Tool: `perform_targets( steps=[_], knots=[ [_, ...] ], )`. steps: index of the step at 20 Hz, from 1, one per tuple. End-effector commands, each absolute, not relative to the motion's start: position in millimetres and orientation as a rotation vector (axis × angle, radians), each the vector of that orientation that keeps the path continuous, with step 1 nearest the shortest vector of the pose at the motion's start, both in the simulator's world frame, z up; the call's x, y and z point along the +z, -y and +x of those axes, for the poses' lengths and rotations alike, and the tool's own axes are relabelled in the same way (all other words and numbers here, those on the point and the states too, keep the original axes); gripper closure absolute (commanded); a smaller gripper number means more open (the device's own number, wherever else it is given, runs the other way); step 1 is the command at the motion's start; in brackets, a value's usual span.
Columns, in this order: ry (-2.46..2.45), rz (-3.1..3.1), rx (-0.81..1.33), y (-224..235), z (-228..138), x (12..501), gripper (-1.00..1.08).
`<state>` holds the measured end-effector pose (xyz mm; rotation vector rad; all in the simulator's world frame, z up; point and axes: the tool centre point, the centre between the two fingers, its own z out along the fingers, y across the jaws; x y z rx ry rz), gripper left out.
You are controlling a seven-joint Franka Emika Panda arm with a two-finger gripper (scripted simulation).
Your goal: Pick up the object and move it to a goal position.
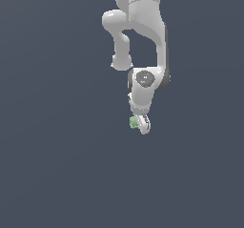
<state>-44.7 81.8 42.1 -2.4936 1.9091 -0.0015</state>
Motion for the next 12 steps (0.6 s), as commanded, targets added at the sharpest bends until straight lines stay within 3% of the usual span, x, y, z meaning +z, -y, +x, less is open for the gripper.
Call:
perform_targets(
  steps=[1,12],
  knots=[
    [-1.91,-2.495,0.0,-82,-45,41,1.08],
    [-1.909,-2.493,-0.001,-94,-35,42,1.08]
  ],
)
